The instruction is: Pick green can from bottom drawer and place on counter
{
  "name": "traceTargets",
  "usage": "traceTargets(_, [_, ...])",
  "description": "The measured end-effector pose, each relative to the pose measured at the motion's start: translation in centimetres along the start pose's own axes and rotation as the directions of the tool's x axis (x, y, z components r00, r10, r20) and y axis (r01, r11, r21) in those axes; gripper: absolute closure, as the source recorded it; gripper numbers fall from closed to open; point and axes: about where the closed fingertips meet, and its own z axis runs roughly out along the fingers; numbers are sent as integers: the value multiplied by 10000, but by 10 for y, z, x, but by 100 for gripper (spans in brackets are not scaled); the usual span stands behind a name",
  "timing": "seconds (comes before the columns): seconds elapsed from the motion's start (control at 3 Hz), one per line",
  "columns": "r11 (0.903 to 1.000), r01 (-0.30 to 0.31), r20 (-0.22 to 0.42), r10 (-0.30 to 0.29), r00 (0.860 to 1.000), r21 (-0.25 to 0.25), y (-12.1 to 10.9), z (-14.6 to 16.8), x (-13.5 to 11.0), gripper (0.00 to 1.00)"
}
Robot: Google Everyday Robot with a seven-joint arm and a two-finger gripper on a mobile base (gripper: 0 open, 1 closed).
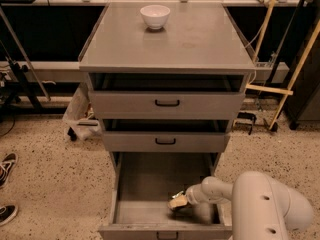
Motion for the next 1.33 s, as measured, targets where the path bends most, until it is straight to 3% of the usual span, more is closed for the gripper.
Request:
traceTargets(0.33, [10000, 0, -1, 0, 10000, -1, 0, 0, 0, 18])
traceTargets(1.33, [10000, -68, 269, 68, 9996, -21, -2, -9, -4, 87])
